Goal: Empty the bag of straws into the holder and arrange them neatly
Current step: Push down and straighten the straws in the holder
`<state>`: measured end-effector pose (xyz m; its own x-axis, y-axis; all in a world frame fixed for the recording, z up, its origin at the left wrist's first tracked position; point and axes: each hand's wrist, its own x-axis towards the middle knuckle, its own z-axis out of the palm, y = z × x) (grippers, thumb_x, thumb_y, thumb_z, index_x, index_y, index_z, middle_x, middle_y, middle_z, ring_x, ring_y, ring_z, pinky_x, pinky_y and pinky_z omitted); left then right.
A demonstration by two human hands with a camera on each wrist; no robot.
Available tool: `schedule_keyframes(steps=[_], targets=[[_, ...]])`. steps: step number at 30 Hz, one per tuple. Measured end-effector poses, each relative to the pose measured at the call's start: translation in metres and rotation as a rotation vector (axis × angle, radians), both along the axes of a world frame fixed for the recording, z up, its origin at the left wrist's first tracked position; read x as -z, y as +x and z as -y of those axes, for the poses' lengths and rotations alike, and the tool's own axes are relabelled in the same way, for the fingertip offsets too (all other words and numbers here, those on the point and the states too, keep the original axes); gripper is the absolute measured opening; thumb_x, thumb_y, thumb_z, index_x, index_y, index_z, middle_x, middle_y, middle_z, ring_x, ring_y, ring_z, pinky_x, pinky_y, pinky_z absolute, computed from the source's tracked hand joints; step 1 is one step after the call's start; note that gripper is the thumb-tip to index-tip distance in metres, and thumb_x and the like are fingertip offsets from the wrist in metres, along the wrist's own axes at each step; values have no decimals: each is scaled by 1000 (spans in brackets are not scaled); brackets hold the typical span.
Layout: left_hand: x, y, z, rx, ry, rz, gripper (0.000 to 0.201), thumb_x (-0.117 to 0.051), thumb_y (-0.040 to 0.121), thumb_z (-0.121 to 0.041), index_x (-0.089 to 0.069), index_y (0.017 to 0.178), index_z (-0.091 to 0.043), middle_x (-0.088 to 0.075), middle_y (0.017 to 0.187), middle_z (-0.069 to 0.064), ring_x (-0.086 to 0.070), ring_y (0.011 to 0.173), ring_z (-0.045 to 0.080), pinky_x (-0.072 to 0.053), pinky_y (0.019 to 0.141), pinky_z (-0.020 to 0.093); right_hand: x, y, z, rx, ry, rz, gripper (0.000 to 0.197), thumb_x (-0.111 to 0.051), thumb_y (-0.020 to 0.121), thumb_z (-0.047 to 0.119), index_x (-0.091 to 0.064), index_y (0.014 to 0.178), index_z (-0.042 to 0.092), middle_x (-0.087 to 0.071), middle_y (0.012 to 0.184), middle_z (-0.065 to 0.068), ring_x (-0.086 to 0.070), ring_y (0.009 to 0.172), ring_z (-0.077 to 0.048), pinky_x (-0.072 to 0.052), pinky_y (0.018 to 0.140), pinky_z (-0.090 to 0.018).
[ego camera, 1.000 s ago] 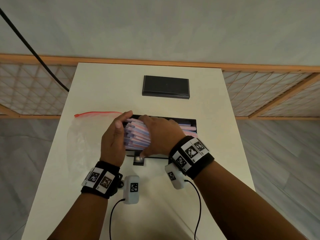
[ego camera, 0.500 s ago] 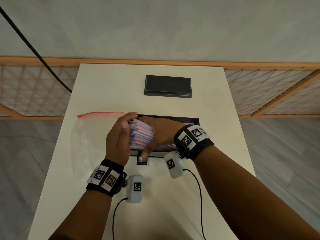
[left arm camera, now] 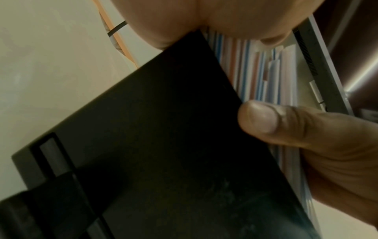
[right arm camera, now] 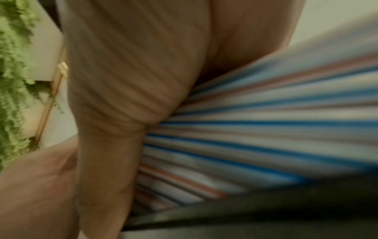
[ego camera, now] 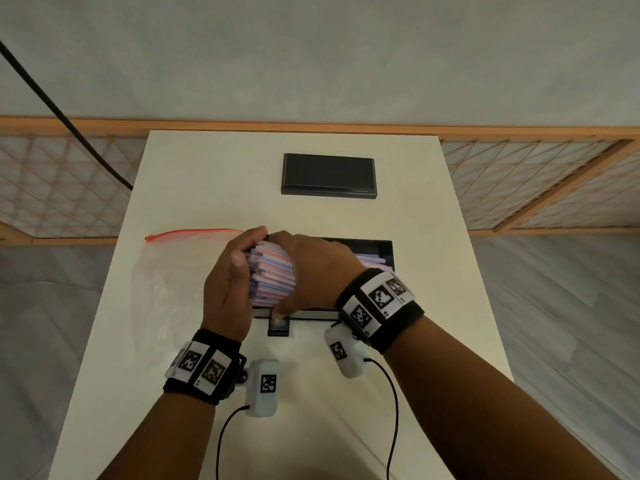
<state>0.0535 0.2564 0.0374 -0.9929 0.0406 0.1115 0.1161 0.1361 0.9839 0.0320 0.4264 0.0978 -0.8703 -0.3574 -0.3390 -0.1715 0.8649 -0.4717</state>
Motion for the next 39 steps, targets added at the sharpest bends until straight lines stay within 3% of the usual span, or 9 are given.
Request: schedule_keyframes(steps=[6,11,14,19,23,27,31,36,39], targets=[[2,0,2,1,-6,4,70,-25,95,-76,-55,137,-29,-62,138,3,-59,132,28,-46,110,59,3,7,6,-25,138,-171,104,-79,64,70,-34,148,29,-56,128,0,-56,114,-23,-46,100,-49],[0,2,2,-1,-56,-51,74,-21,99,-71,-57,137,-20,-60,141,-2,-57,134,23,-44,113,56,10,11,8,-11,124,-213,102,-77,64,71,-37,147,28,-52,133,1,-53,118,-23,-44,103,-51],[-4,3,1,8,-48,-67,77,-21,100,-70,-57,139,-13,-61,141,4,-58,133,25,-45,113,55,10,13,8,-8,108,-223,104,-77,64,71,-36,149,27,-51,136,1,-53,121,-24,-43,104,-51],[-9,6,1,31,-60,-83,78,-23,102,-66,-57,140,-8,-62,140,2,-59,132,16,-46,115,43,4,20,2,33,95,-239,108,-80,64,69,-34,150,25,-47,140,-1,-49,125,-25,-42,106,-49],[-10,8,1,50,-70,-96,62,-24,105,-60,-60,135,-19,-64,139,3,-59,132,18,-46,114,41,4,28,-5,74,30,-162,106,-82,65,66,-33,150,26,-48,139,0,-48,126,-23,-41,109,-48],[-13,10,-3,31,-52,-89,51,-27,108,-41,-63,132,-14,-65,137,4,-60,132,18,-46,114,47,11,27,-4,75,-101,-77,109,-89,61,57,-35,150,24,-53,137,-2,-52,123,-23,-47,105,-48],[-18,12,-9,29,-28,-113,63,-29,107,-53,-65,131,-7,-65,138,6,-58,134,21,-46,113,46,18,20,-4,76,-219,12,108,-94,56,49,-38,145,23,-61,132,-4,-60,116,-23,-51,101,-46],[-20,11,-12,9,-49,-90,55,-28,106,-39,-65,133,-7,-65,138,4,-58,134,21,-46,112,52,8,9,-11,24,-308,114,104,-98,56,40,-43,143,24,-63,129,3,-59,108,-13,-47,94,-28],[-20,10,-12,6,-55,-89,53,-27,107,-38,-64,133,-12,-65,138,3,-59,133,19,-46,112,52,6,6,-10,1,-340,120,97,-98,56,37,-48,139,24,-63,127,4,-59,108,-13,-45,92,-25]])
